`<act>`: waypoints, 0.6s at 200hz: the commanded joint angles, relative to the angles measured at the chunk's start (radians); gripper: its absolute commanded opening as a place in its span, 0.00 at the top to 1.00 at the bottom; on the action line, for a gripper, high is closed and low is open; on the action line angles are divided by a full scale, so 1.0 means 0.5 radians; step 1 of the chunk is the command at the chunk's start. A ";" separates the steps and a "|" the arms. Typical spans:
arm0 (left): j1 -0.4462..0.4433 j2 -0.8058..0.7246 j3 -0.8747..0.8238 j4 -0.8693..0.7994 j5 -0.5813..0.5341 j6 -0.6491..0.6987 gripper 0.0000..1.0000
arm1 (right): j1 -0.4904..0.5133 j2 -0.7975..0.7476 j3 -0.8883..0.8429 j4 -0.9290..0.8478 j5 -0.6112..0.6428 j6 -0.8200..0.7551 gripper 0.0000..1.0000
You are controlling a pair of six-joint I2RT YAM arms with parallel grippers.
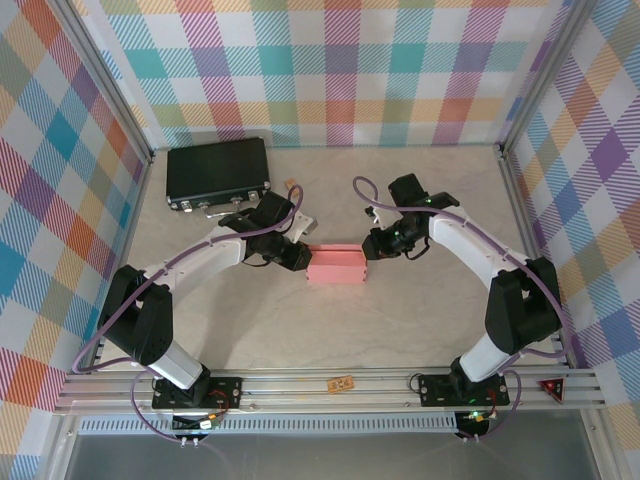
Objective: Fold the paper box
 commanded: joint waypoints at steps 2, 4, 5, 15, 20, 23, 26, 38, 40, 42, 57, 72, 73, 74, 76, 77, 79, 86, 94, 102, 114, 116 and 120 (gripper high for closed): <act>-0.025 0.018 0.000 0.017 0.022 0.008 0.84 | 0.020 0.035 0.065 -0.029 -0.094 0.027 0.81; -0.025 0.018 0.001 0.017 0.022 0.007 0.84 | 0.021 0.037 0.065 -0.029 -0.098 0.026 0.81; -0.025 0.018 0.000 0.016 0.022 0.006 0.84 | 0.019 0.038 0.065 -0.030 -0.097 0.027 0.81; -0.025 0.018 -0.001 0.017 0.022 0.006 0.84 | 0.019 0.038 0.065 -0.027 -0.102 0.028 0.81; -0.025 0.018 0.000 0.017 0.022 0.006 0.84 | 0.020 0.038 0.065 -0.026 -0.106 0.028 0.81; -0.025 0.017 0.000 0.015 0.022 0.006 0.84 | 0.020 0.040 0.063 -0.022 -0.107 0.030 0.81; -0.025 0.018 -0.002 0.017 0.022 0.006 0.84 | 0.019 0.041 0.063 -0.021 -0.106 0.031 0.81; -0.025 0.019 -0.003 0.017 0.019 0.008 0.84 | 0.018 0.044 0.059 -0.025 -0.100 0.028 0.81; -0.025 0.019 -0.003 0.016 0.019 0.006 0.84 | 0.020 0.044 0.061 -0.025 -0.097 0.027 0.81; -0.025 0.018 -0.001 0.016 0.019 0.006 0.84 | 0.021 0.044 0.059 -0.024 -0.096 0.028 0.81; -0.025 0.018 -0.001 0.017 0.017 0.009 0.84 | 0.019 0.052 0.053 -0.037 -0.078 0.017 0.81; -0.025 0.013 -0.002 0.014 0.020 0.010 0.84 | 0.021 0.057 0.043 -0.046 -0.059 0.012 0.81; -0.025 0.014 -0.001 0.014 0.019 0.010 0.84 | 0.019 0.057 0.042 -0.046 -0.059 0.007 0.81; -0.025 0.014 -0.001 0.014 0.019 0.009 0.84 | 0.020 0.058 0.043 -0.046 -0.059 0.010 0.81; -0.025 0.015 -0.001 0.014 0.019 0.010 0.84 | 0.020 0.057 0.039 -0.047 -0.059 0.009 0.81; -0.025 0.015 -0.001 0.014 0.020 0.009 0.84 | 0.019 0.057 0.037 -0.047 -0.058 0.009 0.81; -0.025 0.015 -0.003 0.014 0.020 0.009 0.84 | 0.019 0.054 0.037 -0.045 -0.055 0.007 0.81; -0.025 0.017 -0.001 0.014 0.020 0.010 0.84 | 0.020 0.055 0.029 -0.046 -0.052 0.006 0.82; -0.025 0.012 0.000 0.011 0.021 0.009 0.84 | 0.021 0.056 0.024 -0.049 -0.046 -0.005 0.82; -0.025 0.012 -0.001 0.010 0.022 0.009 0.84 | 0.020 0.053 0.016 -0.051 -0.039 -0.003 0.83; -0.026 0.009 0.000 0.008 0.022 0.010 0.85 | 0.021 0.053 0.016 -0.055 -0.029 -0.007 0.83; -0.026 0.009 0.000 0.006 0.022 0.009 0.85 | 0.021 0.053 0.016 -0.056 -0.029 -0.008 0.83; -0.026 0.007 0.000 0.005 0.022 0.009 0.85 | 0.021 0.052 0.016 -0.055 -0.026 -0.010 0.83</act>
